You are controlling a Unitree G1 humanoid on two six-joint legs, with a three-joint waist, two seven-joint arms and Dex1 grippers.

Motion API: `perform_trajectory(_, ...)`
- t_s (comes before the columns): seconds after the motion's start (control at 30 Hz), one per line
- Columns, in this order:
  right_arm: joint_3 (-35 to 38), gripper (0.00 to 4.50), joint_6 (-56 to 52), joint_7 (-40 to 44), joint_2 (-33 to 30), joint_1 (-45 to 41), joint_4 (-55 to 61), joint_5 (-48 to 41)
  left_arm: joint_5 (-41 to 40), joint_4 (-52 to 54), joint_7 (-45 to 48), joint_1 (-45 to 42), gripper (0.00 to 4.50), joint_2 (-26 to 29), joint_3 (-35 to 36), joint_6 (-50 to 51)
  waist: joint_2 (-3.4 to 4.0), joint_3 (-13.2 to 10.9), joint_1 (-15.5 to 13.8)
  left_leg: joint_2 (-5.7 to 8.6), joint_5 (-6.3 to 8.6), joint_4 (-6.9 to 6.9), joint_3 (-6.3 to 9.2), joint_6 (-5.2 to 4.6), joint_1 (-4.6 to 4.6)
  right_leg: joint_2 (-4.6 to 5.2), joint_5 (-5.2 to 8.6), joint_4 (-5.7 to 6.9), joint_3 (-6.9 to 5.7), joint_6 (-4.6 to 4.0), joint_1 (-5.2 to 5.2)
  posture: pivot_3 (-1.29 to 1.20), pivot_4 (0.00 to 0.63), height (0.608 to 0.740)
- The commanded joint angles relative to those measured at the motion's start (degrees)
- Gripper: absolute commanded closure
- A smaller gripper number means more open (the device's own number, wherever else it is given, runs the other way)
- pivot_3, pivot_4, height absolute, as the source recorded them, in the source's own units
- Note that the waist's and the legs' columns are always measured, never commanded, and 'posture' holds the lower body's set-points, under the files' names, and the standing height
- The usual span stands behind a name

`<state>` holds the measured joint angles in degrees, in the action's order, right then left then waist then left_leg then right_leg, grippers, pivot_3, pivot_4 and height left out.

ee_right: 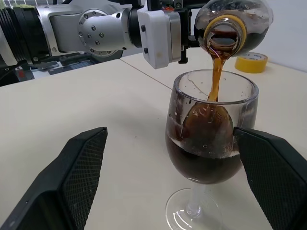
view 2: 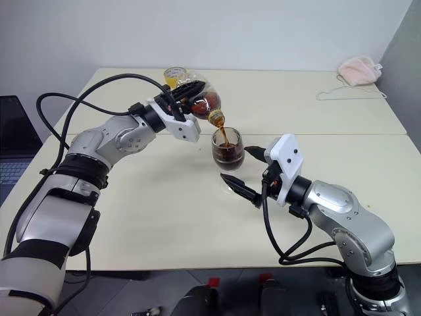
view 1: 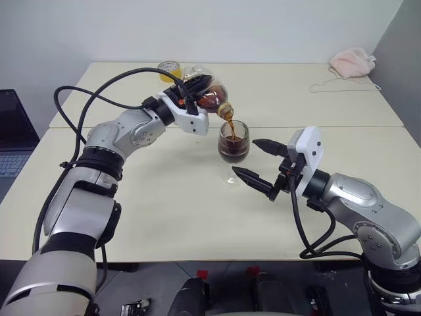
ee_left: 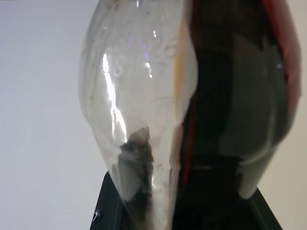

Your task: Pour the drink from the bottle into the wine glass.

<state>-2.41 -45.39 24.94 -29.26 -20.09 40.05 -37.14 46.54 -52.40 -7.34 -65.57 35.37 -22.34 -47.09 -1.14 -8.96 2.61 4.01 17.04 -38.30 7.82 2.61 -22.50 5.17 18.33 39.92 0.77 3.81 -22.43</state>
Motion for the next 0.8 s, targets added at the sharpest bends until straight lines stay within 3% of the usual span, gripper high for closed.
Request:
perform_trajectory(0.03,0.20,0.00,0.85,0.12,0.03,-0.21,2.33,-0.19,-0.32,0.72,-1.38,-2.28,3.58,0.90,-0.02,-0.49,0.00,0.00,0.00,0.00,0.00,0.00,0.00,0.00,0.00,0.00,0.00,0.00,0.00,0.00,0.00,0.00,0.150,0.740)
perform_trajectory(0.8,0.00,0.00,1.10,0.16,0.12,0.04,2.22,0.01,-6.35,2.96,3.79,1.31,3.60,-0.47,1.88,-0.47,0.00,0.00,0.06,0.01,0.00,-0.07,0.02,0.00,-0.03,0.01,0.00,0.03,0.00,0.00,0.00,0.00,0.150,0.740)
